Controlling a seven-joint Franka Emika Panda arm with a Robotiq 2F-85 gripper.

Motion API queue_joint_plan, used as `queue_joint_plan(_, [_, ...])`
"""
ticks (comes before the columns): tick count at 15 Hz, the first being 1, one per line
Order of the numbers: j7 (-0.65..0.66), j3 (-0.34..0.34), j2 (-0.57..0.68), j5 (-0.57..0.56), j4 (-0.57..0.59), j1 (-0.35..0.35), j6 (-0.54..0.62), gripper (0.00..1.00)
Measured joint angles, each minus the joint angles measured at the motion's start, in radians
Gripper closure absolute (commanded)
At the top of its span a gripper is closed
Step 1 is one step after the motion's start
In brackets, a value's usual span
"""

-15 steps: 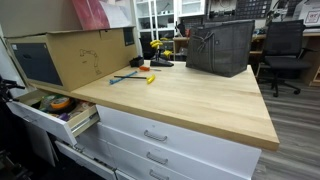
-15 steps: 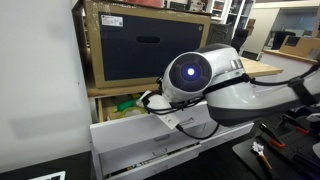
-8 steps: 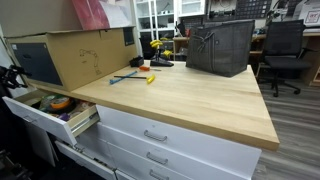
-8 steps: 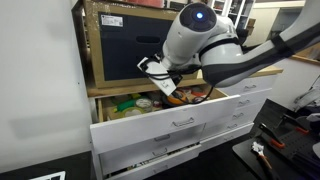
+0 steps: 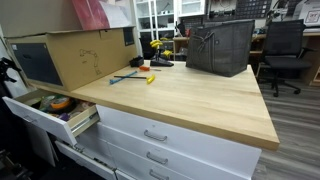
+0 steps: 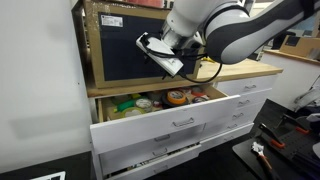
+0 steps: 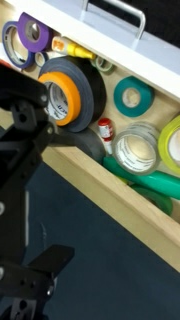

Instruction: Open the top left drawer

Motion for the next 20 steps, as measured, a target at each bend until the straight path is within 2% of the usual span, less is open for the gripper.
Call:
queue_joint_plan(4, [-0.086, 0.247, -0.118, 0.082, -0.03, -0.167, -0.047, 0.0])
queue_joint_plan(8, [-0.081, 0.504, -0.181, 0.183, -0.04, -0.366, -0.148, 0.0])
queue_joint_plan(11, [-0.068, 0.654, -0.204, 0.259, -0.04, -0.501, -0.21, 0.0])
queue_joint_plan(16, [0.006, 0.822, -0.216, 0.311, -0.04, -0.665, -0.281, 0.0])
queue_joint_plan(20, [0.085, 0.888, -0.228, 0.3, -0.041, -0.74, -0.355, 0.0])
